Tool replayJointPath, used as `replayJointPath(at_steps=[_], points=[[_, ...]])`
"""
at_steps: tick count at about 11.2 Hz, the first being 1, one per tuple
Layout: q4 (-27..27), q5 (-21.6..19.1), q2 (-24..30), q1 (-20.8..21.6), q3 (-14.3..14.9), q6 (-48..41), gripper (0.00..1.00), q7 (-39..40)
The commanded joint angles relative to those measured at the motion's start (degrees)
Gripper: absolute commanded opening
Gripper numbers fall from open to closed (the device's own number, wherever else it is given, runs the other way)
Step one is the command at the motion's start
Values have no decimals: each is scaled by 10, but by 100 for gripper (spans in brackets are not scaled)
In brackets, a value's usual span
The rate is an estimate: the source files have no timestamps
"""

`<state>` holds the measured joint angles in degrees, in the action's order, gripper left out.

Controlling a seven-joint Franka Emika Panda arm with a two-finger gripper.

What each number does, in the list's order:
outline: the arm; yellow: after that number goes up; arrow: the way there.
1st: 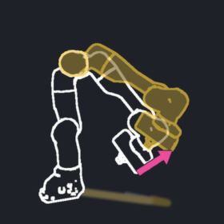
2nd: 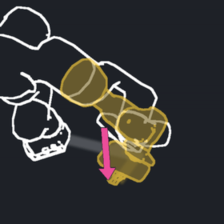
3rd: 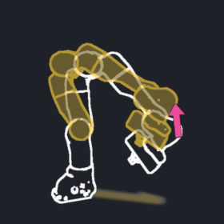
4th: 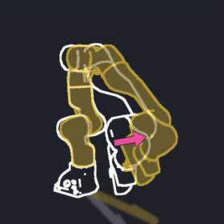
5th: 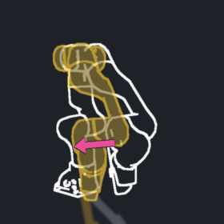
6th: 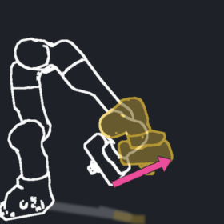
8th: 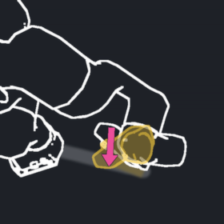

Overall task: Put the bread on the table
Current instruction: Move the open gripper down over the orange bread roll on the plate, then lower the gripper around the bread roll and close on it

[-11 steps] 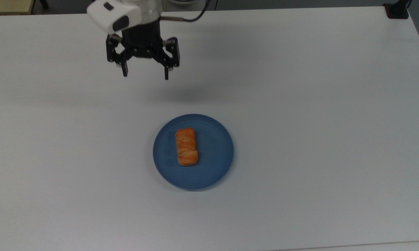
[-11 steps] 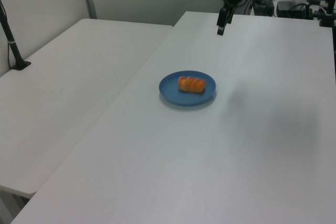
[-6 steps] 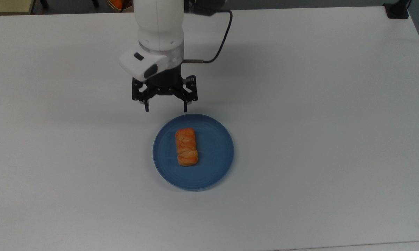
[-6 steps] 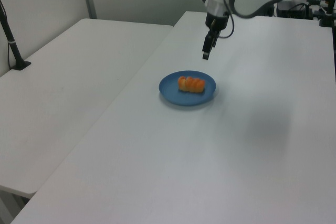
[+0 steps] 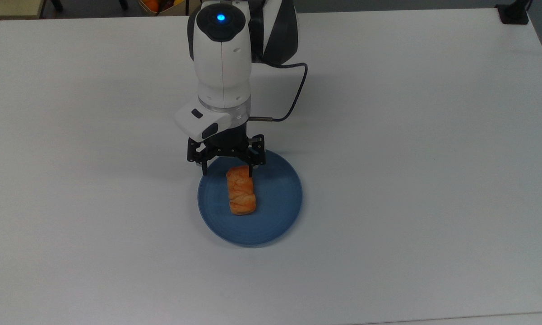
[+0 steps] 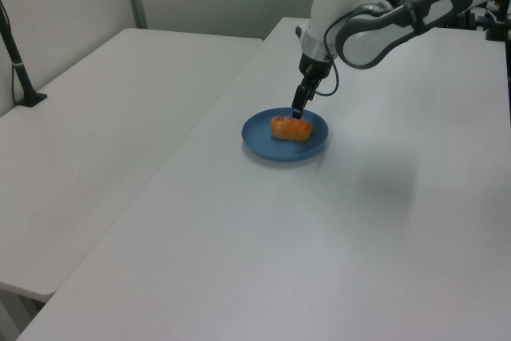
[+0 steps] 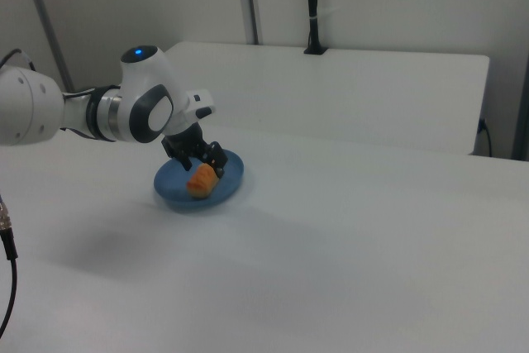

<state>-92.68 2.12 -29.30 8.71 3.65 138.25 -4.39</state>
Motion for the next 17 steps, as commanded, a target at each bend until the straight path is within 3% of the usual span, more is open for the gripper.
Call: replayJointPath(at_steps=[1, 6, 8, 11, 15, 17], points=[[6, -2, -20, 3, -9, 17, 100, -24], [35, 0, -51, 3, -15, 18, 100, -31], [35, -3, -57, 3, -15, 66, 100, -31], [35, 1, -61, 3, -15, 79, 88, -30], [32, 3, -59, 4, -17, 75, 87, -29], [31, 4, -59, 4, -18, 74, 80, -29]])
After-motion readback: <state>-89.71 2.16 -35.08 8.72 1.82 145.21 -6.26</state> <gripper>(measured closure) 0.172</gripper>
